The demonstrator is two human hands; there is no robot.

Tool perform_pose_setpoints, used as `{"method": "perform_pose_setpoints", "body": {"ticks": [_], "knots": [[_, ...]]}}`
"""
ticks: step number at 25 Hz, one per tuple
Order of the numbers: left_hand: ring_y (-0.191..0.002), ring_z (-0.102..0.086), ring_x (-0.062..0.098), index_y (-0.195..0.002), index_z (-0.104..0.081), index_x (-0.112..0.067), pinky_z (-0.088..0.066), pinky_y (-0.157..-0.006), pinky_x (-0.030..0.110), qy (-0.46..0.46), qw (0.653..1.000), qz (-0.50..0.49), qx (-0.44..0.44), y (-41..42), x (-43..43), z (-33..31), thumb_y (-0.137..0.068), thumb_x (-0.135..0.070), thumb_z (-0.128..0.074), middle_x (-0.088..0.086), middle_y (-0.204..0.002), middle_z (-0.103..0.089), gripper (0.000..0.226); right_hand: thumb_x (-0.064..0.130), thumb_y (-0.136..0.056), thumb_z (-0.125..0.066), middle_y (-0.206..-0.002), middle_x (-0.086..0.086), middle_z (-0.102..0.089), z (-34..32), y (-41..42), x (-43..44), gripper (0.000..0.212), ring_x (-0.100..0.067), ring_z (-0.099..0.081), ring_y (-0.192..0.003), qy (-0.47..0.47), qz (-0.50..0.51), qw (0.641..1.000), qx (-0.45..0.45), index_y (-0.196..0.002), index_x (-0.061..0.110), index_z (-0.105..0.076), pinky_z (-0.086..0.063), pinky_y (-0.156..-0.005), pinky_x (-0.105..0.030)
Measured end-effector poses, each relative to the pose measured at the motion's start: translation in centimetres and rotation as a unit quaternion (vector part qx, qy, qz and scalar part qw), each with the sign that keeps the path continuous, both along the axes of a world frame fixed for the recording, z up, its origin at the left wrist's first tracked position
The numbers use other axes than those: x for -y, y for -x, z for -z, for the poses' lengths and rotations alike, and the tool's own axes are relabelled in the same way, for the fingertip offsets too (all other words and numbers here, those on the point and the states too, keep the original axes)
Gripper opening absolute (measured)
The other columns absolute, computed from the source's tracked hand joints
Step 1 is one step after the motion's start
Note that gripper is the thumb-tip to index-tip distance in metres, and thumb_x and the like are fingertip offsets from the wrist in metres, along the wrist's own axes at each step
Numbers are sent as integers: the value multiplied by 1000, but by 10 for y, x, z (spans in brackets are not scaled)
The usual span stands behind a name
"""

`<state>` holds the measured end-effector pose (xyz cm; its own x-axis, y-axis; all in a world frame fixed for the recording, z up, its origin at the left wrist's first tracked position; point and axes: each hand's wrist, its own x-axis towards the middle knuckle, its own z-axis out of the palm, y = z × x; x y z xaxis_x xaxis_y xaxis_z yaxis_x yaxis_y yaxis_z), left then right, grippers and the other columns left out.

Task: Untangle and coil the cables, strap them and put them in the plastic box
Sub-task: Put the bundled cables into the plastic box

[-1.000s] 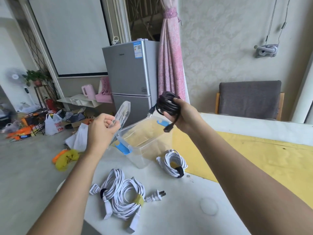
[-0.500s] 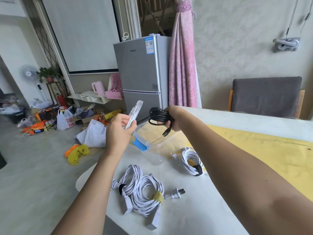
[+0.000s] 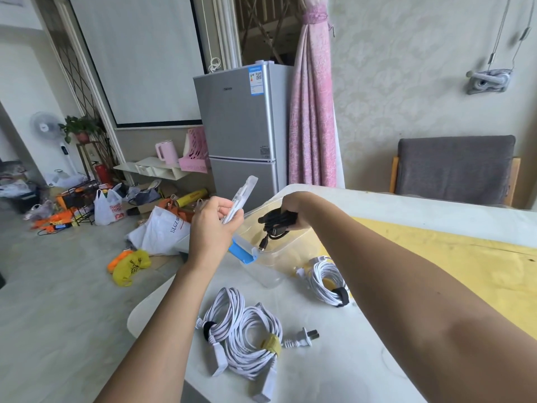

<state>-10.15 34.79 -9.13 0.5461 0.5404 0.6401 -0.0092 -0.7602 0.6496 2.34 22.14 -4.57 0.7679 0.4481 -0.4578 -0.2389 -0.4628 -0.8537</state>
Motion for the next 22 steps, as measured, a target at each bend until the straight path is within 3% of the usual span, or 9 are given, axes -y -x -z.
{"method": "perform_pose_setpoints", "body": {"ticks": [2,4,8,10,12,14,16,20,22], "knots": [[-73,-53,13,-89,-62,-12,-48,-66,26,-8,1000,7,-5,-2,2,1,-81,-16,-71,2,-82,-63,12,-4,-98,-29,-88,-17,-61,3,2,1,25,-28,-58,-98,6,7,1000,-6,-86,-10,-50,-49,-88,-32],[-76,-54,16,-88,-60,-15,-50,-69,32,-23,1000,10,-18,-3,5,2,-80,-18,-71,3,-83,-63,14,-1,-97,-31,-121,-18,-55,4,2,-7,25,-32,-52,-118,15,7,1000,25,-113,-9,-49,-44,-99,-36],[-77,-55,18,-90,-62,-14,-50,-71,34,-39,999,12,-36,-4,9,5,-80,-19,-72,2,-84,-63,15,3,-96,-33,-107,-15,-52,2,14,-5,20,-25,-55,-96,183,-50,943,273,-98,-1,-53,-40,-85,-29],[-75,-54,16,-89,-61,-15,-50,-71,31,-30,998,21,-42,-4,12,6,-80,-19,-73,1,-84,-62,15,3,-93,-36,-119,-13,-50,1,11,0,28,-26,-53,-109,243,-55,881,403,-117,0,-50,-41,-87,-30],[-74,-53,14,-88,-59,-17,-49,-70,29,-37,998,20,-49,-5,15,9,-80,-20,-73,0,-83,-60,16,0,-90,-39,-112,-11,-56,-1,7,8,30,-26,-58,-101,274,-71,838,465,-114,4,-56,-44,-75,-29],[-75,-51,14,-89,-60,-16,-47,-70,28,-50,997,13,-58,-7,17,12,-80,-21,-73,-2,-82,-58,17,0,-88,-40,-80,-6,-53,-2,4,13,21,-22,-55,-73,330,-144,808,467,-99,7,-56,-41,-60,-26],[-75,-51,13,-91,-61,-14,-45,-68,26,-59,996,1,-70,-9,20,13,-80,-22,-73,-5,-81,-56,17,3,-91,-39,-69,-4,-42,-5,0,20,14,-22,-48,-71,386,-202,779,450,-94,6,-53,-40,-63,-27],[-76,-52,15,-94,-62,-12,-42,-67,26,-73,994,-24,-75,-10,25,14,-81,-23,-72,-5,-82,-55,20,11,-93,-42,-71,-4,-44,-12,-5,27,21,-22,-45,-73,438,-248,751,428,-74,6,-48,-38,-70,-28],[-79,-53,17,-95,-62,-13,-40,-67,26,-75,993,-23,-89,-10,24,15,-80,-24,-72,-4,-85,-55,22,12,-94,-41,-88,-9,-52,-8,-4,25,18,-23,-49,-78,433,-239,755,431,-92,3,-57,-38,-73,-30]]}}
